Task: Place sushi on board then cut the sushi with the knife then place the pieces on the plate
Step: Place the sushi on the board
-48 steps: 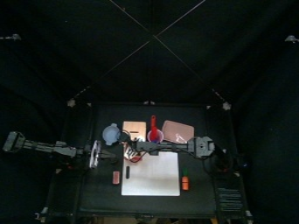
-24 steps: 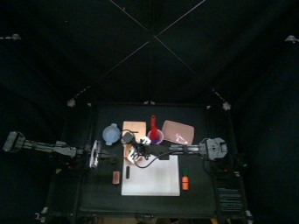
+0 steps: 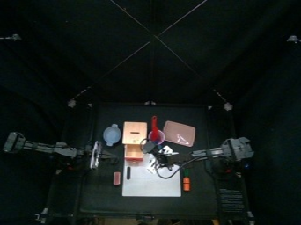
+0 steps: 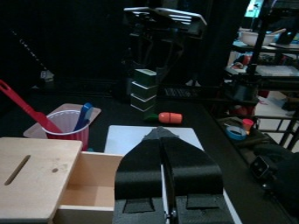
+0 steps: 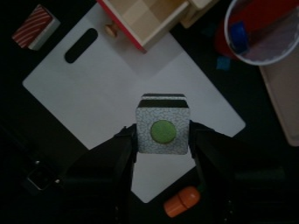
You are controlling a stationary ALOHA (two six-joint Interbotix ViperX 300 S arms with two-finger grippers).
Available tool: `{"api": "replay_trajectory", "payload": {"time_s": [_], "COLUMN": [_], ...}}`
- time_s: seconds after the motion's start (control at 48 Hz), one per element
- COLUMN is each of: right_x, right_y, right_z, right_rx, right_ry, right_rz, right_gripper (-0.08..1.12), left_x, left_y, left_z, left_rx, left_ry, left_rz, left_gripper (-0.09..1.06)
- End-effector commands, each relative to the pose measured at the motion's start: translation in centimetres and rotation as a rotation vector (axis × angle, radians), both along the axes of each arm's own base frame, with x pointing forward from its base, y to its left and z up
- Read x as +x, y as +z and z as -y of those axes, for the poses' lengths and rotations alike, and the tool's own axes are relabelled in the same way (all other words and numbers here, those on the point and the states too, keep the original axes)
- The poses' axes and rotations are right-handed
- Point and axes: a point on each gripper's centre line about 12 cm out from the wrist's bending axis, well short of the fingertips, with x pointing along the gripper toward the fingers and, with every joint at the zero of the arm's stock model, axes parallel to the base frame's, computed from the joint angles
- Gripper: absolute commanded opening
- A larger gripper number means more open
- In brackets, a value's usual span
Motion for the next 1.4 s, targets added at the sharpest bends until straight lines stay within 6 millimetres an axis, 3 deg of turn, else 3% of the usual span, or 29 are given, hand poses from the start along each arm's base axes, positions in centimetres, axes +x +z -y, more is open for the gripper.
{"api": "replay_trajectory", "payload": {"time_s": [0.021, 0.146, 0.271, 0.438, 0.604, 0.875, 1.083, 1.396], "right_x": [-2.4, -4.1, -4.5, -4.2, -4.4, -4.4, -3.4, -1.3], "right_y": [0.2, -4.2, -8.2, -11.3, -11.1, -9.6, -11.4, -11.6], "right_z": [0.5, 0.7, 0.2, -0.4, -0.1, -1.0, -3.1, -6.4], "right_rx": [0.031, 0.024, 0.066, 0.057, 0.014, -0.238, -0.424, -0.467], "right_ry": [-0.035, -0.013, 0.009, 0.111, 0.153, 0.285, 0.408, 0.481], "right_rz": [0.169, 0.174, 0.199, 0.295, 0.311, 0.151, -0.026, -0.072], "right_gripper": [0.57, 0.57, 0.57, 0.57, 0.57, 0.57, 0.57, 0.57], "left_x": [0.4, 0.5, 0.6, 0.8, 1.0, 1.5, 1.7, 1.8], "left_y": [1.5, 1.8, 2.0, 2.4, 2.7, 2.0, 1.9, 2.3], "left_z": [0.0, 0.0, -0.1, -0.5, -0.9, -1.5, -1.5, -1.6], "left_rx": [-0.005, -0.007, -0.009, -0.037, -0.070, -0.110, -0.107, -0.110], "left_ry": [0.000, 0.005, 0.007, 0.034, 0.062, 0.097, 0.102, 0.104], "left_rz": [0.041, 0.047, 0.050, 0.057, 0.058, 0.021, 0.012, 0.023], "left_gripper": [0.19, 0.19, 0.19, 0.19, 0.19, 0.19, 0.19, 0.19]}}
